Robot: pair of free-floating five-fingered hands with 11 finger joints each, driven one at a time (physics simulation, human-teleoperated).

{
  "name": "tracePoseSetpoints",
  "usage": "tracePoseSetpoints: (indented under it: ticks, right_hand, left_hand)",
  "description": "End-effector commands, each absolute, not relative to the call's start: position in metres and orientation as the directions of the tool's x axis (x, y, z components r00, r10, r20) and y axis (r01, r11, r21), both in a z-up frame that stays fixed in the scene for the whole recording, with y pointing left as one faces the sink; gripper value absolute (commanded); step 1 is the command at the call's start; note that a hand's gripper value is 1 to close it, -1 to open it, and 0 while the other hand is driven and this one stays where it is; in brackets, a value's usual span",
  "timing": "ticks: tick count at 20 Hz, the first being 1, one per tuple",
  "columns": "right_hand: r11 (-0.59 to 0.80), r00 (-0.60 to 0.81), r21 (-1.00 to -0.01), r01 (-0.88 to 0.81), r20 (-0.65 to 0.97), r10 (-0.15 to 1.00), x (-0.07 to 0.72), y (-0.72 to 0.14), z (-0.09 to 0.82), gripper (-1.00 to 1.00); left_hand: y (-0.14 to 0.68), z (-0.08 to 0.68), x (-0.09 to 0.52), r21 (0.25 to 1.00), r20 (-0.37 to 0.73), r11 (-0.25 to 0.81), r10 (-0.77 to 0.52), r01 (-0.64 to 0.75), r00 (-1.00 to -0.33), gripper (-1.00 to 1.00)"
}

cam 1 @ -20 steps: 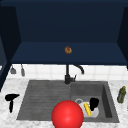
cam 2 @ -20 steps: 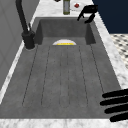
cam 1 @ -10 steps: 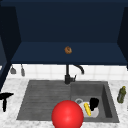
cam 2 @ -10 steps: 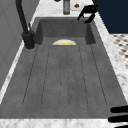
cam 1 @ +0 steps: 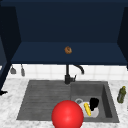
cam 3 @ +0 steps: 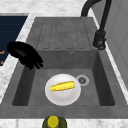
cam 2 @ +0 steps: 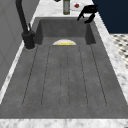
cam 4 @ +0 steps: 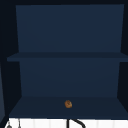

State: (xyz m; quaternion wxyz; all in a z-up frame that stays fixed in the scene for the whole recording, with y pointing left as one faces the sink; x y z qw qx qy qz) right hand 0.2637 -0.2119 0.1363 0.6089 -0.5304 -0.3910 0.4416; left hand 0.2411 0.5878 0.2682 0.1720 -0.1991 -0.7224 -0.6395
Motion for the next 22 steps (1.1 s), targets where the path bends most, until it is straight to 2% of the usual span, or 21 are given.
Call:
tracePoseSetpoints:
  ticks: [1, 16, 22]
  right_hand:
    - [0.047, 0.304, -0.991, -0.123, 0.008, 0.953, 0.264, -0.212, 0.136, 0.0]
    - [0.047, 0.304, -0.991, -0.123, 0.008, 0.953, 0.264, -0.212, 0.136, 0.0]
    - [0.047, 0.304, -0.991, -0.123, 0.008, 0.953, 0.264, -0.212, 0.136, 0.0]
  left_hand:
    - [0.606, 0.276, 0.24, 0.857, 0.508, 0.086, 0.028, 0.508, -0.861, -1.0]
    - [0.64, 0.341, 0.218, 0.862, 0.507, 0.025, 0.002, 0.507, -0.862, -1.0]
    - [0.642, 0.374, 0.207, 0.87, 0.492, 0.036, -0.016, 0.492, -0.87, -1.0]
